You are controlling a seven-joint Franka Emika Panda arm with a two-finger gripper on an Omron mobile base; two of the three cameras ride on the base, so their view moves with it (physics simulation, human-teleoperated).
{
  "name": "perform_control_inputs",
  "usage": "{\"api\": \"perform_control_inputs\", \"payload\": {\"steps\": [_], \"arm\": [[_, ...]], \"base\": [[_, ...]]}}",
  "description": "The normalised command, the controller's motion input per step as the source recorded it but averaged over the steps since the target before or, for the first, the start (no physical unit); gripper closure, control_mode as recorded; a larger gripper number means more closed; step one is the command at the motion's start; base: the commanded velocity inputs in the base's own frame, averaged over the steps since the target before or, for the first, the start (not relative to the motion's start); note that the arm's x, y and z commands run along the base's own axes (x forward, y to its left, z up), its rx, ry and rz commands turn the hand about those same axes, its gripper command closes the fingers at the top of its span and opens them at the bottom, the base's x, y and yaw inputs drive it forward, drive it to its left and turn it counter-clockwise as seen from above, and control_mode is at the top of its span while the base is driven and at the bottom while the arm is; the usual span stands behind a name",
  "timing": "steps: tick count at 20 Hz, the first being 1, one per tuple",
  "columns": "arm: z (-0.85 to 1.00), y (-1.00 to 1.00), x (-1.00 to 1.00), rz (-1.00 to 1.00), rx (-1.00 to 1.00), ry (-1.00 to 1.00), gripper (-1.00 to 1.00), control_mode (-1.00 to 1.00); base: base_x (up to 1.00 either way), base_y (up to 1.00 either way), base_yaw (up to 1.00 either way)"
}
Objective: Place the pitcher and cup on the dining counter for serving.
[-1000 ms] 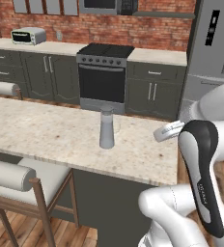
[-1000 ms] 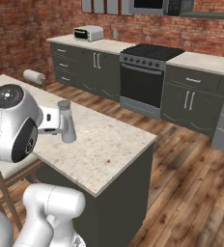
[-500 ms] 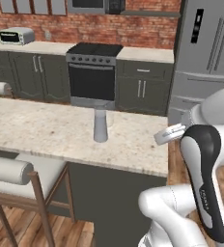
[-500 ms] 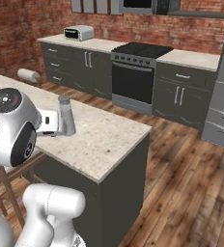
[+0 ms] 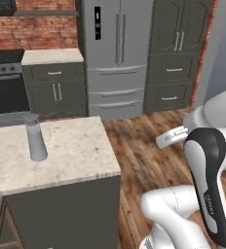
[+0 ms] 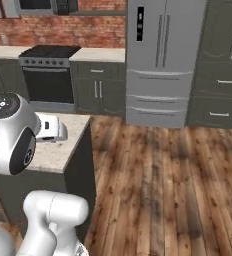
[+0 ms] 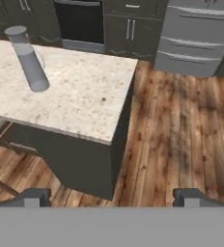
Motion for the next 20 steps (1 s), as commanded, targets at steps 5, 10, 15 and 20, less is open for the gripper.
{"api": "perform_control_inputs", "payload": {"steps": [5,10,15,20], "arm": [[0.00,0.00,0.00,0.00,0.00,0.00,-1.00,1.00],[0.00,0.00,0.00,0.00,0.00,0.00,-1.00,1.00],[0.00,0.00,0.00,0.00,0.00,0.00,-1.00,1.00],[0.00,0.00,0.00,0.00,0.00,0.00,-1.00,1.00]], "base": [[-0.05,-0.01,-0.86],[-0.04,-0.04,-0.85],[-0.01,-0.29,-0.80],[0.00,-0.59,-0.75]]}}
